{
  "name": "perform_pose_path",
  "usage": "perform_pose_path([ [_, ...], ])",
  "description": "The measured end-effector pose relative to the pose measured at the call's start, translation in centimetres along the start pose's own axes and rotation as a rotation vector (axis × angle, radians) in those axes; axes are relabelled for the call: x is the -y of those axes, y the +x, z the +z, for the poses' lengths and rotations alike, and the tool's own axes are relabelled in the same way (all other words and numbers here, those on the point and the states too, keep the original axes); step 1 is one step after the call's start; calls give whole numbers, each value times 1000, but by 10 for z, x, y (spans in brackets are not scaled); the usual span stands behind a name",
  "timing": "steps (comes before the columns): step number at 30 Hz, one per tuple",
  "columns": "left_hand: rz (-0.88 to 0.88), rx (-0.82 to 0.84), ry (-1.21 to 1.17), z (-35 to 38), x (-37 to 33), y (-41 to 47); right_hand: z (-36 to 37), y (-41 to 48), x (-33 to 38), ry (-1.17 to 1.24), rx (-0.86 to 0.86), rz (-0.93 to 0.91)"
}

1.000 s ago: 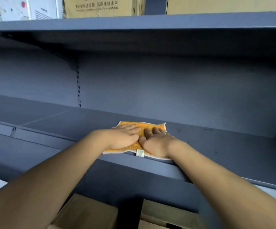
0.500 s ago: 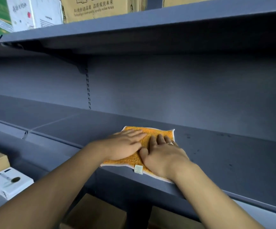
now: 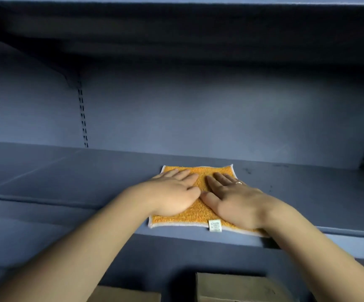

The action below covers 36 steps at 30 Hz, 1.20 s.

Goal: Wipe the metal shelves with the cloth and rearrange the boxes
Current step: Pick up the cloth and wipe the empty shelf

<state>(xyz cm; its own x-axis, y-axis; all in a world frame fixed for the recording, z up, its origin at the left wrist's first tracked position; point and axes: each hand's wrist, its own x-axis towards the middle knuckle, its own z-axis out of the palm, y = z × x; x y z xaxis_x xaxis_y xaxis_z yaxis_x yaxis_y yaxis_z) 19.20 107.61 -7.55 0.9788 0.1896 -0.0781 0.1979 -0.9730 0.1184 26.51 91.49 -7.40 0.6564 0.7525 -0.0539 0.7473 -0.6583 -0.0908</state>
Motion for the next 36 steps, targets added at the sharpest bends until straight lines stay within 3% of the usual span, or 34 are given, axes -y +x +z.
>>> perform_pose_path([
  [12,105,11,-10,-10,113,-34,12,29,122,6,-39,147],
  [36,99,-21,-14,-8,114,-37,18,30,118,38,-61,113],
])
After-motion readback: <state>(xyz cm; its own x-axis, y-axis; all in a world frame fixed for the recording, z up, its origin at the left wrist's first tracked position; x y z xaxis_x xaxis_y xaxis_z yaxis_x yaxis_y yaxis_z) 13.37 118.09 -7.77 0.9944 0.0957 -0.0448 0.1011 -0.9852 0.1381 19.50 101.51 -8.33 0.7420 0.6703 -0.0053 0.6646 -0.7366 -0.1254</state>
